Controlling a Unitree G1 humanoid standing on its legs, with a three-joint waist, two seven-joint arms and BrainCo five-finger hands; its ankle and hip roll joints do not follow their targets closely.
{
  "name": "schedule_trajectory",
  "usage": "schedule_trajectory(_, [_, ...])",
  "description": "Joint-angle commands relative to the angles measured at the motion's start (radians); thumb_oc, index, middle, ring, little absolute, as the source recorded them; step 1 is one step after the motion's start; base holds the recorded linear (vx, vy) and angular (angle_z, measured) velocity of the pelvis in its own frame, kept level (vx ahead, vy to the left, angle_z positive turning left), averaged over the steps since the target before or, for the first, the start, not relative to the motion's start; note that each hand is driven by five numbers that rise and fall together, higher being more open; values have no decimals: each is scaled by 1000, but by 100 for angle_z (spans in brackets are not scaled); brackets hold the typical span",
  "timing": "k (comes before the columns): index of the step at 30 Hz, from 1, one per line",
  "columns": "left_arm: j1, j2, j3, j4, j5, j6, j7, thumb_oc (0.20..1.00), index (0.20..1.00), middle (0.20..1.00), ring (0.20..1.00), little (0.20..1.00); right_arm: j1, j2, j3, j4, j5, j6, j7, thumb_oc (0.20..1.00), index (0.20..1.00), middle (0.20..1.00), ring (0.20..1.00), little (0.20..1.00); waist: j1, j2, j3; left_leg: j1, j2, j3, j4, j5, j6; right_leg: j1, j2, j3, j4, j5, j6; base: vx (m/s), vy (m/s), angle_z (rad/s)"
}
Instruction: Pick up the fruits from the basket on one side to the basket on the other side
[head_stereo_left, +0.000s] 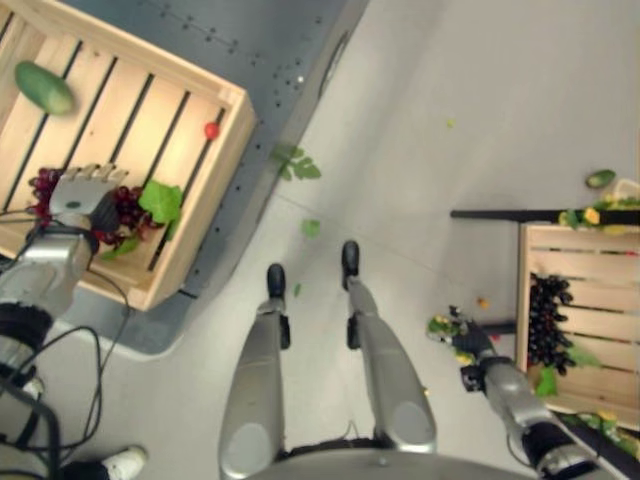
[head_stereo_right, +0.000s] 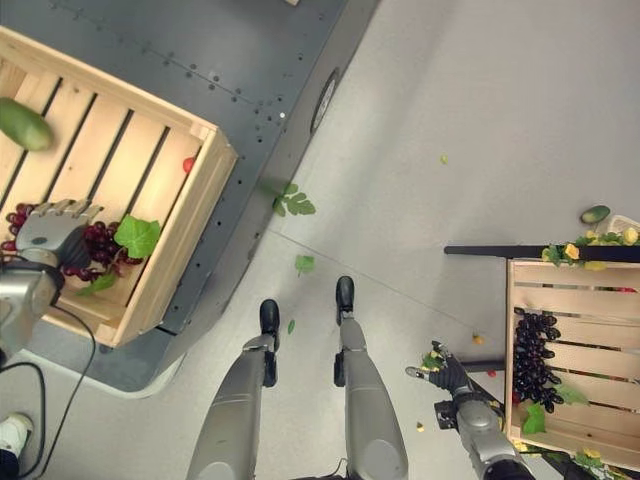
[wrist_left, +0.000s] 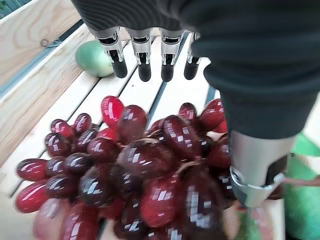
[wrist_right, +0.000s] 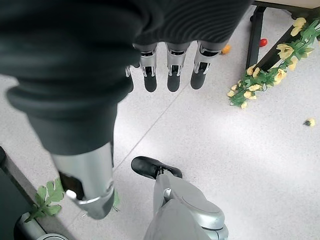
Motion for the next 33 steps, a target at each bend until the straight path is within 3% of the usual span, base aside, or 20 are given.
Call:
schedule_trajectory(1, [-35,30,-1,77,30,28,7,1000,1000,1000,1000,1000,41,-91,6,-22,-4,-28,-13,1000,1000,1000,1000,1000,14,33,-11,86,-40,-37,-300,152,15,22,16,-12,96,-143,62,0,0,0])
schedule_trajectory(21, [-78,22,-86,299,77,50,-13,1000,1000,1000,1000,1000,37,-126,30,-77,2,-44,-10,1000,1000,1000,1000,1000,10,24,-11,30,-37,-43,-272,155,11,-23,20,-15,114,-142,59,0,0,0])
schedule_trajectory(33, [-85,17,-87,310,76,58,-8,1000,1000,1000,1000,1000,44,-144,23,-137,25,-54,-10,1000,1000,1000,1000,1000,8,11,-11,12,-35,-44,-274,155,10,-44,22,-19,116,-140,62,0,0,0])
